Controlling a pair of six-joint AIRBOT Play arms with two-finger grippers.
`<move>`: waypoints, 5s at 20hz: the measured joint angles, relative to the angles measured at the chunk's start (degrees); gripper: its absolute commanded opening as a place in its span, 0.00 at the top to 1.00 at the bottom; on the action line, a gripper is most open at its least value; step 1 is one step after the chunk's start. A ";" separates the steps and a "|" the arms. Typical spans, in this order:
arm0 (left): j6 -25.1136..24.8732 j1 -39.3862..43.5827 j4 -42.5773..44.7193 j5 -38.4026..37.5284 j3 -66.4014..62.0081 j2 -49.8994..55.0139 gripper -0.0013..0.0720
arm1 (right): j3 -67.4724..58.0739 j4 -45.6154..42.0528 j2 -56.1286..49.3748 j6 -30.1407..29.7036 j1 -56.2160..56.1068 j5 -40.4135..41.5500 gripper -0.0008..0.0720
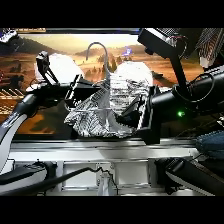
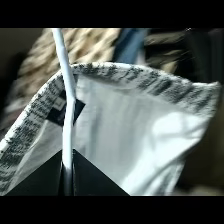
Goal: Fold the clothes and pants, and hang the long-sleeved shirts on hangers.
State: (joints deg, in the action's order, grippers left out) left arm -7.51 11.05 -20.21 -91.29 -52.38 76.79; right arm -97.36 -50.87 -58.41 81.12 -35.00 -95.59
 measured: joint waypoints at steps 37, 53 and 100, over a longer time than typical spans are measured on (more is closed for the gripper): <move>3.76 2.08 -10.93 -15.15 0.02 10.10 0.10 | -3.17 -25.44 -8.24 -15.26 6.80 2.10 0.96; 5.46 -8.20 -39.19 8.76 0.02 9.35 0.95 | -3.17 -23.63 0.52 -14.64 6.80 1.99 0.96; 21.18 -22.56 -3.41 18.97 27.08 -17.62 0.96 | -2.71 -33.97 1.49 -6.56 6.80 -5.57 0.96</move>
State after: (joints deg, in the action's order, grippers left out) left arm 13.67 -11.51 -23.62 -72.31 -25.30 59.18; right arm -100.07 -84.84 -56.93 74.56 -28.21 -101.16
